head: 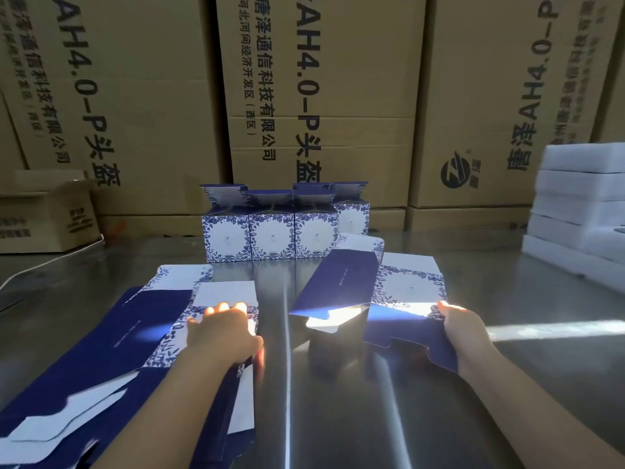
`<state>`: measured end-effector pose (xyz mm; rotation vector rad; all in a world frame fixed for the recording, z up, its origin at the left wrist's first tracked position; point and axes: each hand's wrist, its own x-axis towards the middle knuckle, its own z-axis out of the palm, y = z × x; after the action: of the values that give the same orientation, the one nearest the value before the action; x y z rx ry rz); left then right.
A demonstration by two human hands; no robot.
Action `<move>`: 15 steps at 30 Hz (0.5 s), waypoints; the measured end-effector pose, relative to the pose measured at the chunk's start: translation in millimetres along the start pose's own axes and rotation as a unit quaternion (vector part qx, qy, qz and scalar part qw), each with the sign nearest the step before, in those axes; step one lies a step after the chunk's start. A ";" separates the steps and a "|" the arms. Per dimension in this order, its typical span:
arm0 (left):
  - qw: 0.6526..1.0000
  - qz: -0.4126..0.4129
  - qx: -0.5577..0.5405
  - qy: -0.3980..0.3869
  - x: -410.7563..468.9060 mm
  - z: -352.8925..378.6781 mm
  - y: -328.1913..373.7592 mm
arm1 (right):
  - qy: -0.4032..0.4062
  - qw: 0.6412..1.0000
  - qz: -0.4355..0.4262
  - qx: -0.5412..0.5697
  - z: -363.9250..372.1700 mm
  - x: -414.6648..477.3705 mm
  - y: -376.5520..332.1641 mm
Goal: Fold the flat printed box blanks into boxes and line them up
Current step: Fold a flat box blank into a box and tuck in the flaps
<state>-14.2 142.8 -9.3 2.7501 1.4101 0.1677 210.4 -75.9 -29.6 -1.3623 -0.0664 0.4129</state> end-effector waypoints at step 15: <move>0.857 -0.054 -0.497 0.124 -3.3 4.4 50.1 | -0.047 0.988 -0.017 -0.144 9.4 -1.9 -6.1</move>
<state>24.8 110.9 -9.3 1.8119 1.0433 0.9612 207.5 -68.6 -21.3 -1.6237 -0.2341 0.4520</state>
